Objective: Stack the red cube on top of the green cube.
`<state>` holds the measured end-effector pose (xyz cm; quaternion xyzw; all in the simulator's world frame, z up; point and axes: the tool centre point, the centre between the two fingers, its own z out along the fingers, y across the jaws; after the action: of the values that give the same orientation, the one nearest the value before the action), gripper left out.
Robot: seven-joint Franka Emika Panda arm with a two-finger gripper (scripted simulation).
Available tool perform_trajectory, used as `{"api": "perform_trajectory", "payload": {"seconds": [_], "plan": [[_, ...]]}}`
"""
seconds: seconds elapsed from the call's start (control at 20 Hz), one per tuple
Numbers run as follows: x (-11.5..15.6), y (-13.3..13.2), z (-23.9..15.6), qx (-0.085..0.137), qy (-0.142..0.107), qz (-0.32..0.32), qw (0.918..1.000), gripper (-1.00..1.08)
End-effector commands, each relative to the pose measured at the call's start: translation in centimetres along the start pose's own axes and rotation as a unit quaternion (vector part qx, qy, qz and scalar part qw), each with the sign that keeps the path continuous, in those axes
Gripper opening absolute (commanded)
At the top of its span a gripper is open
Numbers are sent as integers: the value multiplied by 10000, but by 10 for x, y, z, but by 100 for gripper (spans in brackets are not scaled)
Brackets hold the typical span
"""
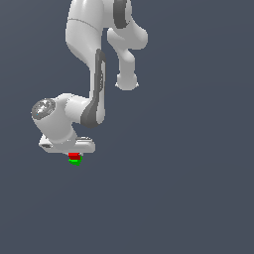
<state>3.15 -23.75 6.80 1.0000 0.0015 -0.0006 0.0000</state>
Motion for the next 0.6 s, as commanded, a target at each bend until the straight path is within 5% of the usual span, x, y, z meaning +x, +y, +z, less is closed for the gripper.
{"api": "perform_trajectory", "payload": {"seconds": [0.0,0.25,0.3,0.55], "plan": [[3,6,3,-1,8,-6,10000,-100],[5,11,6,-1,8,-6,10000,-100],[5,11,6,-1,8,-6,10000,100],[5,11,6,-1,8,-6,10000,100]]}}
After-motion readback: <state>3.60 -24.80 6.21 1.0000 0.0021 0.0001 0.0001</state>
